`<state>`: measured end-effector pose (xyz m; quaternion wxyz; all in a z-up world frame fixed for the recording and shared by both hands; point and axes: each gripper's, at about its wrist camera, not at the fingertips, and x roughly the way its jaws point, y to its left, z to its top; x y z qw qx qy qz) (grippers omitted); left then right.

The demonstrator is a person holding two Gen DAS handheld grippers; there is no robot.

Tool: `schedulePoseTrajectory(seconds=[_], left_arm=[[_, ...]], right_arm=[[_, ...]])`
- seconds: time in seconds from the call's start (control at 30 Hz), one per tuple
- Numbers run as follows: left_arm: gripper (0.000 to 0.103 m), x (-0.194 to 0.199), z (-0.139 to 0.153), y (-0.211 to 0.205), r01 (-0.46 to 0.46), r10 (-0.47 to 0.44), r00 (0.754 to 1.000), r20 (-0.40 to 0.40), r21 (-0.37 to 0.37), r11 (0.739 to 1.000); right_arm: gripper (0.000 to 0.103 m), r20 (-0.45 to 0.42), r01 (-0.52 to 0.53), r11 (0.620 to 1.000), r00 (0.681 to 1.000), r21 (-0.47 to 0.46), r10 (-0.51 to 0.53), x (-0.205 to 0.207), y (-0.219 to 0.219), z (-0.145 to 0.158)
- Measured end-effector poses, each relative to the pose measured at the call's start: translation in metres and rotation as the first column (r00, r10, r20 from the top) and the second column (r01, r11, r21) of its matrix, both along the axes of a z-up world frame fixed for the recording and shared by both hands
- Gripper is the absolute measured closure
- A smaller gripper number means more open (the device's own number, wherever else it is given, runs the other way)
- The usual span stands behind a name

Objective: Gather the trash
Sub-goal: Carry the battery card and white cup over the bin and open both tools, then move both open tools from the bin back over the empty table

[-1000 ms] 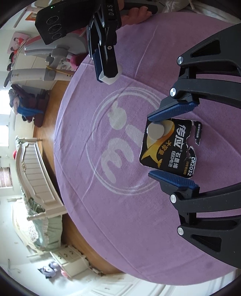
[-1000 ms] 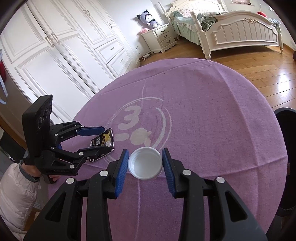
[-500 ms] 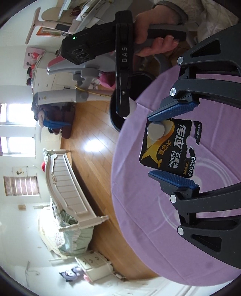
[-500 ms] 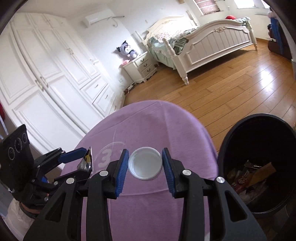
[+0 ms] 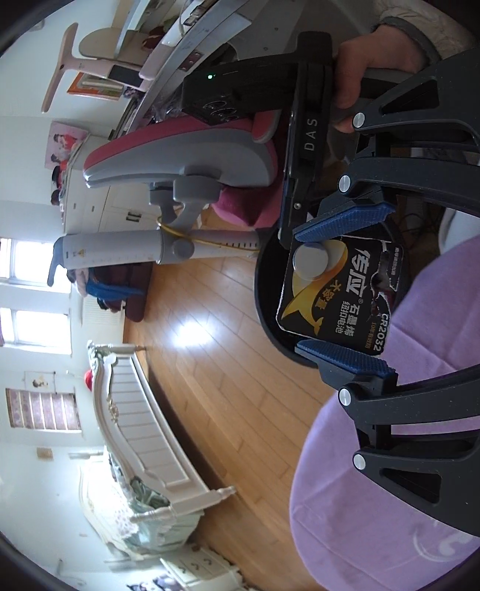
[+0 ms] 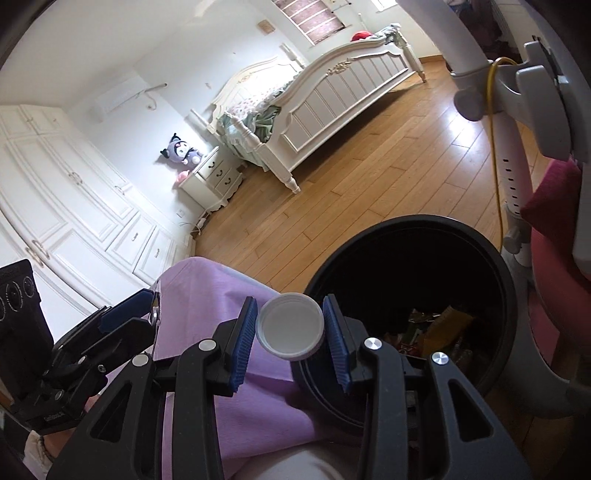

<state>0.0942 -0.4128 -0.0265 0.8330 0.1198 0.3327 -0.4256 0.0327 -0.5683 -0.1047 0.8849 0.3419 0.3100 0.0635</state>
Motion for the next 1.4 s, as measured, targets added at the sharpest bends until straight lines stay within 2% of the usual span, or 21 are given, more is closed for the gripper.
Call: schedulePoseTrajectory(seconds=[0.27, 0.63, 0.67, 0.7, 0.73, 0.77, 0.83, 0.93, 1.03, 1.1, 1.2, 1.3, 1.4], left_arm=[[0.047, 0.017, -0.028, -0.057, 0.045, -0.043, 0.998, -0.052, 0.045, 0.998], [0.046, 0.027, -0.044, -0.086, 0.049, -0.042, 0.996, -0.076, 0.09, 0.995], [0.042, 0.027, -0.044, -0.087, 0.044, -0.037, 0.997, -0.071, 0.096, 0.994], [0.027, 0.027, -0.044, -0.088, 0.035, -0.029, 0.997, -0.065, 0.1, 0.994], [0.018, 0.025, -0.042, -0.087, 0.024, -0.019, 0.999, -0.05, 0.096, 0.995], [0.006, 0.022, -0.04, -0.085, 0.014, -0.011, 1.0, -0.029, 0.089, 0.996], [0.005, 0.019, -0.035, -0.081, 0.002, -0.002, 1.0, 0.003, 0.089, 0.996], [0.005, 0.017, -0.029, -0.069, -0.043, 0.041, 0.999, 0.016, 0.125, 0.991], [0.005, 0.015, -0.018, -0.034, -0.136, 0.134, 0.991, 0.029, 0.077, 0.988], [0.005, 0.012, -0.009, -0.002, -0.219, 0.217, 0.975, 0.055, 0.035, 0.975], [0.005, 0.006, 0.003, 0.053, -0.352, 0.351, 0.931, 0.102, -0.012, 0.936], [0.005, -0.003, 0.014, 0.111, -0.48, 0.483, 0.866, 0.127, -0.053, 0.876], [0.005, -0.013, 0.024, 0.167, -0.592, 0.597, 0.789, 0.143, -0.082, 0.802]], right_arm=[[0.066, -0.05, 0.039, 0.999, 0.998, 0.03, -0.038, 0.0, -0.034, -0.029], [0.063, -0.099, 0.061, 0.998, 0.993, 0.014, -0.06, 0.002, -0.042, -0.042], [0.059, -0.106, 0.067, 0.998, 0.992, 0.01, -0.065, 0.001, -0.043, -0.041], [0.055, -0.109, 0.074, 0.997, 0.991, 0.01, -0.072, 0.0, -0.043, -0.04], [0.046, -0.108, 0.081, 0.997, 0.991, 0.01, -0.079, -0.002, -0.044, -0.04], [0.044, -0.107, 0.084, 0.996, 0.991, 0.007, -0.083, -0.002, -0.045, -0.039], [0.042, -0.105, 0.082, 0.997, 0.991, -0.003, -0.082, -0.004, -0.042, -0.034], [0.031, -0.095, 0.082, 0.997, 0.992, -0.012, -0.083, -0.007, -0.033, -0.026], [0.029, -0.071, 0.061, 0.997, 0.995, -0.043, -0.064, -0.008, -0.013, -0.013], [0.025, -0.047, 0.035, 0.997, 0.998, -0.073, -0.038, -0.007, 0.006, -0.003], [0.023, -0.007, -0.017, 0.993, 1.0, -0.12, 0.016, -0.003, 0.042, 0.015], [0.017, 0.036, -0.063, 0.982, 0.997, -0.179, 0.071, -0.001, 0.085, 0.033], [0.012, 0.089, -0.1, 0.966, 0.988, -0.239, 0.124, -0.003, 0.131, 0.05]])
